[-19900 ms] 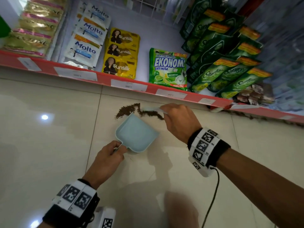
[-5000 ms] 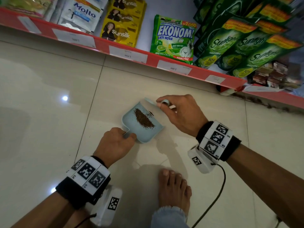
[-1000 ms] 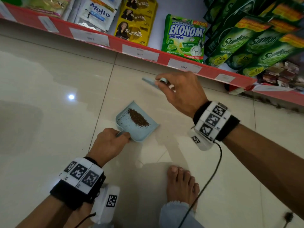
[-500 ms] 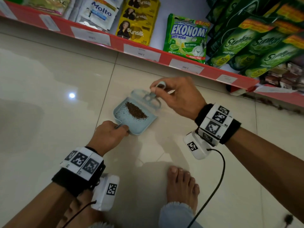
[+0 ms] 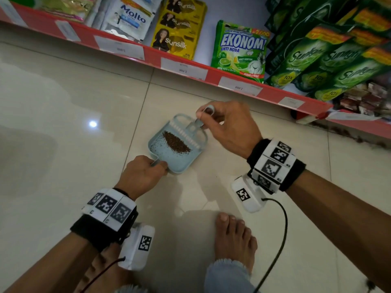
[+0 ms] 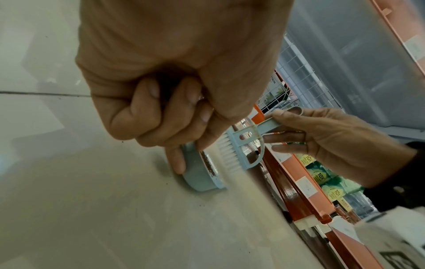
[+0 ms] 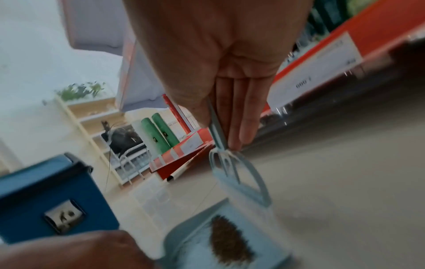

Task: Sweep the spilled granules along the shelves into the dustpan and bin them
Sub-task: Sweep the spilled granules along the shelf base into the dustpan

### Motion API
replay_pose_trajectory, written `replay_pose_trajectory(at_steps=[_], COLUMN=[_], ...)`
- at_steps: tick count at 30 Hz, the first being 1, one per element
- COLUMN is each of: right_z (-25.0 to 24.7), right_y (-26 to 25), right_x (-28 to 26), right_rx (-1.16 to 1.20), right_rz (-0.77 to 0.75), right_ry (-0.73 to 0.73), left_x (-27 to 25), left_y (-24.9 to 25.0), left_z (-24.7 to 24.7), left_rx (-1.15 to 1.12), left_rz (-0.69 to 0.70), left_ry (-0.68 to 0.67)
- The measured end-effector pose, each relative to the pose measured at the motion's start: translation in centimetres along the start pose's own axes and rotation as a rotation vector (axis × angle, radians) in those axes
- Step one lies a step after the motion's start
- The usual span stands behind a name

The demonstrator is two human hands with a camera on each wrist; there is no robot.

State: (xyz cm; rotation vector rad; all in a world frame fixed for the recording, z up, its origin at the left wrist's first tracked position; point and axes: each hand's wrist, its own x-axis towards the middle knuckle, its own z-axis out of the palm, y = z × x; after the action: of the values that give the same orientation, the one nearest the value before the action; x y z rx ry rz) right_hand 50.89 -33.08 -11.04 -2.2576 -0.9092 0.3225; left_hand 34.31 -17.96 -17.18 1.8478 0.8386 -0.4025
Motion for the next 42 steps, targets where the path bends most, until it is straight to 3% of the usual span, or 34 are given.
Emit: replay_pose_trajectory(at_steps=[3,6,10,15,21,28,31,36,42], right_z=[-1.2,-1.1,0.9,0.3,-4.3,-11.8,-14.5,-18.2,-22.8], right_y=[0.5,1.5,1.5,1.1,1.1,1.0,1.7,4.4,9.7], right_x=[0.7,0.6,-1.2,-2.7,-5.2,-11.0,-12.7,-15.5,-19.1], right_rx=[-0.178,-0.330,-0.186,0.043,0.056,-0.123,-0.125,-0.186,-0.309], right_rz=[-0.037,0.001,0.031,0.072,0.218,0.427,0.481,0.471,0.376], right_ry=[0.084,0.017,-0.103,0.068,0.273,0.208,0.255,0.299,0.145], left_x=[0.0,0.3,1.2,2.0,3.1,2.6,2.3,2.1,2.1], left_y=[-0.1,-0.3,-0.9,-0.3,1.0,6.3,8.8,11.7,14.8], left_z=[-0.1,-0.2,0.0,0.7,2.8,6.0,7.5,11.2,16.7], left_rx=[0.031,0.049,0.031,-0.023,-0.043,0.039,0.089,0.180,0.197], left_rz=[0.026,0.049,0.101,0.179,0.209,0.295,0.328,0.351,0.240], left_ry=[-0.007,-0.009,-0.022,-0.042,-0.138,-0.328,-0.387,-0.458,-0.494])
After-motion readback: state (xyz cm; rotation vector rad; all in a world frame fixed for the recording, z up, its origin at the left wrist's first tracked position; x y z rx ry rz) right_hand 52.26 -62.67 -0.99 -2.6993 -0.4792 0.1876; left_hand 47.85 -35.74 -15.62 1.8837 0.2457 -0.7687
